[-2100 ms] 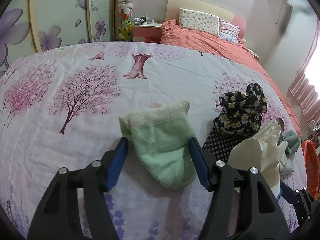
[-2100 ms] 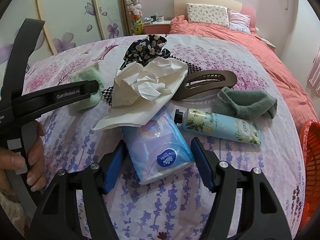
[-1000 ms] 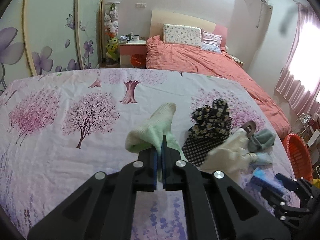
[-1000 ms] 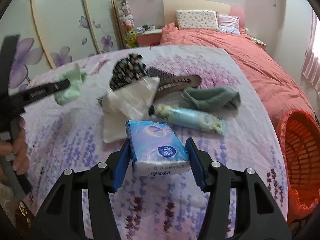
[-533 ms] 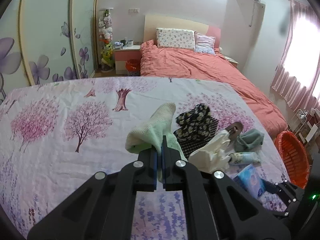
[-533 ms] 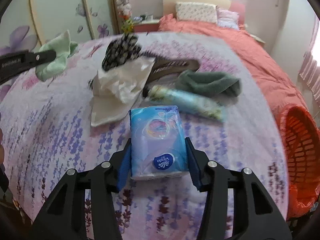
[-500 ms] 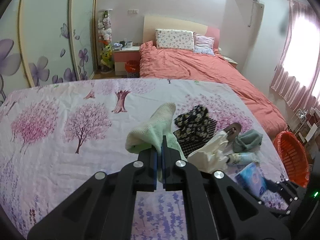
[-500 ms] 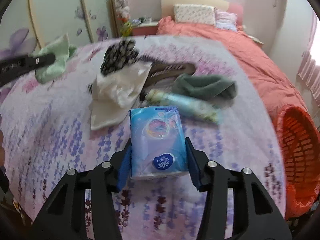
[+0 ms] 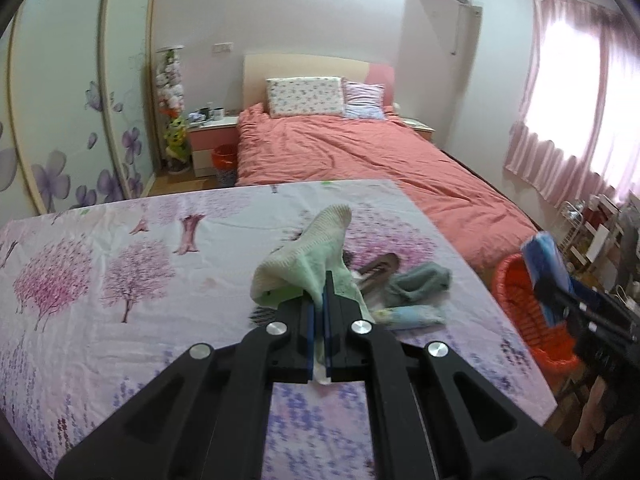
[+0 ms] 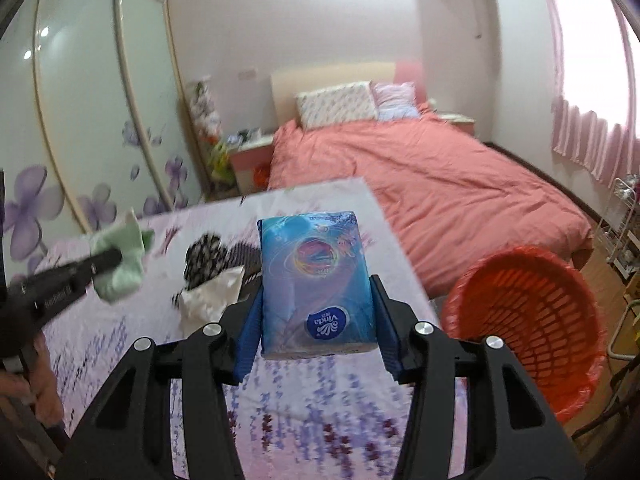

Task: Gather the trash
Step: 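Lift towel and tissue pack and carry both toward the orange basket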

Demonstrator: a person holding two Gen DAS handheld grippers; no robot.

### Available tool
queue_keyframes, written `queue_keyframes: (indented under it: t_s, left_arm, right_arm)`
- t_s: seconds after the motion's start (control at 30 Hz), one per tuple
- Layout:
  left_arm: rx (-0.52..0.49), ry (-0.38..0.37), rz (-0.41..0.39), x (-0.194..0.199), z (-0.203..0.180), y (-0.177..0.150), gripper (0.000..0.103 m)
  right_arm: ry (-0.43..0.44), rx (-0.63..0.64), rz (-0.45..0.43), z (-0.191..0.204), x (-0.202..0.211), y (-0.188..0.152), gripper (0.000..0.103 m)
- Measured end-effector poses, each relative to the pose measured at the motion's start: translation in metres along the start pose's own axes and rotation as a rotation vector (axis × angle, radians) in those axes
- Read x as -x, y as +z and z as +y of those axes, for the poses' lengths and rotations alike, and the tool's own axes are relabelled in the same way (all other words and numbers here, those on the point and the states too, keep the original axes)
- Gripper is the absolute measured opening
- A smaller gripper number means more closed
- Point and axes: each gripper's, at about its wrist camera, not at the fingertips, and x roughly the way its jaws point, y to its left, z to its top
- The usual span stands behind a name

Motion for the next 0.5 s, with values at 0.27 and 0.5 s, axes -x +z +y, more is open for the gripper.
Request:
queue_keyframes:
  t_s: [0.27, 0.5]
  left_arm:
    - [-0.061, -0.080, -0.001, 0.009, -0.047, 0.002, 0.005]
    - [-0.117, -0.131, -0.002, 0.008, -0.087, 0.002, 0.005]
  right_arm:
    - [-0.048, -0.045, -0.068, -0.027, 0.021, 0.002, 0.050]
    - [-0.073, -0.073, -0.085, -0.045, 0.026, -0.002, 0.050]
